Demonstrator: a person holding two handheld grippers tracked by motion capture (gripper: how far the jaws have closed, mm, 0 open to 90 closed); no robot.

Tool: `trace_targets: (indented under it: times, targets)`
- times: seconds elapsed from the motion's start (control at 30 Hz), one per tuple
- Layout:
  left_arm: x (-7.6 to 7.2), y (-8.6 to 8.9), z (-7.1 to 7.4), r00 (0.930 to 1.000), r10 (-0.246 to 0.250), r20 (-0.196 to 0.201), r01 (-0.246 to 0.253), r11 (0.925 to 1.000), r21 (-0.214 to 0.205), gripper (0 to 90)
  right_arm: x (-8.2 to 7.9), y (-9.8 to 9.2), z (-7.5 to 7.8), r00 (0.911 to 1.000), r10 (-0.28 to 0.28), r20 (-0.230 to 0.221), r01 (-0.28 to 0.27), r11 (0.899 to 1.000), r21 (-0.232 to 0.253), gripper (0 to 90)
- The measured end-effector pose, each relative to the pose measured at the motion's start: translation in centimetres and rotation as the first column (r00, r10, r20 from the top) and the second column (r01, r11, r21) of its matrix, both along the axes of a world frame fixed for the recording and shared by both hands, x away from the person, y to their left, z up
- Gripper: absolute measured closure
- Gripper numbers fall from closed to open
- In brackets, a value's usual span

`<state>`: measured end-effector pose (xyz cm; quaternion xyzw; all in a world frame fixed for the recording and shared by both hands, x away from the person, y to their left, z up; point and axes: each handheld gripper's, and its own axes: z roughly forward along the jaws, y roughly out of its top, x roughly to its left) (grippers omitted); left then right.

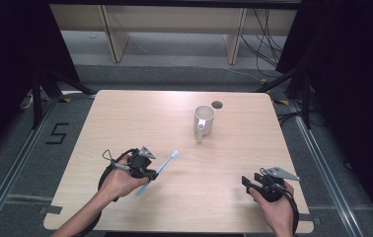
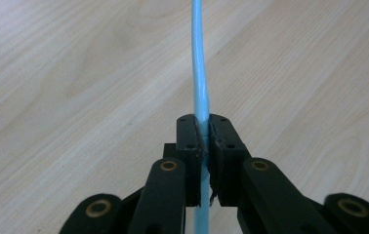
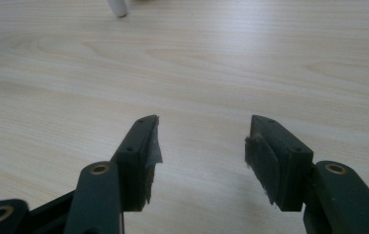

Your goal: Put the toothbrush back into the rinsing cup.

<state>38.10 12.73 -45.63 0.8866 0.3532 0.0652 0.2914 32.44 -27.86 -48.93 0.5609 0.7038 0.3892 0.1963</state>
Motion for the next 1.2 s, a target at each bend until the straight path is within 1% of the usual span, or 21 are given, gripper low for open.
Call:
trace_targets:
  times: [0.03,0.07,0.1,0.13,0.2,0.3,0.37,0.4,0.43,0.5,0.6,0.63,0.67,0.7,0.77,0.87,1.03,1.07,1.1,1.13,1.2]
  targets:
    - [-0.2,0.1,0.1,1.0,0.007,-0.003,-0.007,0.9999,-0.009,83.4,-0.1,0.0,0.2,0.9999,-0.001,-0.013,0.001,1.0,-0.016,46.4]
    - [-0.3,0.2,0.1,0.9999,0.016,0.003,-0.016,0.9995,-0.025,83.4,-0.1,0.5,0.0,0.9997,-0.006,-0.025,0.007,0.999,0.04,46.5]
    - [-0.4,0.4,0.2,0.9991,0.025,0.033,-0.023,0.9978,-0.062,83.4,0.0,0.4,0.0,0.9999,0.014,-0.004,-0.014,1.0,0.01,46.6]
    - [-0.5,0.5,0.2,0.9988,0.03,0.039,-0.026,0.9964,-0.081,83.4,-0.2,0.8,0.2,0.9994,0.003,-0.033,-0.001,0.999,0.046,46.6]
    - [-0.5,0.7,0.2,0.9972,0.034,0.067,-0.026,0.9938,-0.108,83.4,-0.1,1.1,0.1,0.9998,0.012,-0.016,-0.011,0.998,0.062,46.6]
    - [-0.6,0.9,0.2,0.9948,0.042,0.093,-0.029,0.9899,-0.139,83.4,-0.1,1.0,0.3,0.9997,0.024,-0.01,-0.024,1.0,0.016,46.8]
    - [-0.7,1.2,0.1,0.9907,0.048,0.127,-0.027,0.9869,-0.159,83.4,-0.2,1.6,0.3,0.9994,0.023,-0.024,-0.021,0.997,0.08,46.8]
    - [-0.8,1.3,0.1,0.9898,0.05,0.133,-0.027,0.9841,-0.176,83.4,0.0,1.4,0.3,0.9992,0.04,0.005,-0.04,0.998,0.049,46.8]
    - [-0.8,1.4,0.0,0.9886,0.05,0.142,-0.023,0.9818,-0.188,83.4,0.0,1.7,0.4,0.9986,0.052,0.01,-0.052,0.996,0.075,47.0]
    - [-0.9,1.5,-0.1,0.986,0.059,0.156,-0.025,0.9783,-0.206,83.4,0.0,1.8,0.5,0.9989,0.046,0.006,-0.047,0.997,0.063,47.0]
    - [-1.1,1.7,-0.2,0.9807,0.068,0.183,-0.02,0.9682,-0.249,83.4,0.1,2.3,0.6,0.9976,0.063,0.029,-0.065,0.995,0.077,47.2]
    - [-1.1,1.8,-0.2,0.9784,0.079,0.191,-0.027,0.9644,-0.263,83.4,-0.1,2.7,0.9,0.9986,0.053,-0.003,-0.052,0.994,0.099,47.3]
    - [-1.1,1.9,-0.3,0.9754,0.09,0.201,-0.027,0.9546,-0.297,83.4,0.0,3.1,1.0,0.9978,0.065,0.014,-0.066,0.993,0.094,47.8]
    - [-1.1,1.9,-0.3,0.9754,0.09,0.201,-0.027,0.9546,-0.297,83.4,0.0,3.1,1.0,0.9978,0.065,0.014,-0.066,0.993,0.094,47.8]
    - [-1.2,2.1,-0.2,0.9685,0.111,0.223,-0.032,0.9428,-0.332,83.4,0.3,4.1,1.1,0.9948,0.097,0.032,-0.101,0.986,0.135,48.7]
    - [-1.3,2.2,0.0,0.9631,0.116,0.243,-0.023,0.934,-0.357,83.4,0.6,4.9,1.3,0.9899,0.13,0.058,-0.137,0.981,0.14,49.3]
    - [-1.4,2.3,0.2,0.955,0.127,0.268,-0.02,0.9293,-0.369,83.4,0.9,6.1,1.7,0.9842,0.159,0.078,-0.169,0.975,0.147,50.0]
    - [-1.4,2.3,0.3,0.9525,0.128,0.276,-0.014,0.9244,-0.381,83.4,0.8,6.6,2.0,0.9886,0.14,0.054,-0.147,0.975,0.167,50.2]
    - [-1.5,2.3,0.3,0.9505,0.134,0.28,-0.016,0.9216,-0.388,83.4,1.0,6.6,2.0,0.9844,0.158,0.078,-0.167,0.976,0.141,50.5]
    - [-1.5,2.3,0.4,0.9472,0.136,0.29,-0.007,0.9133,-0.407,83.4,1.1,7.0,2.3,0.9816,0.172,0.083,-0.183,0.971,0.157,51.1]
    - [-1.4,2.2,0.4,0.9456,0.135,0.296,0.001,0.9088,-0.417,83.4,1.2,7.5,2.6,0.9786,0.18,0.099,-0.194,0.969,0.156,52.1]
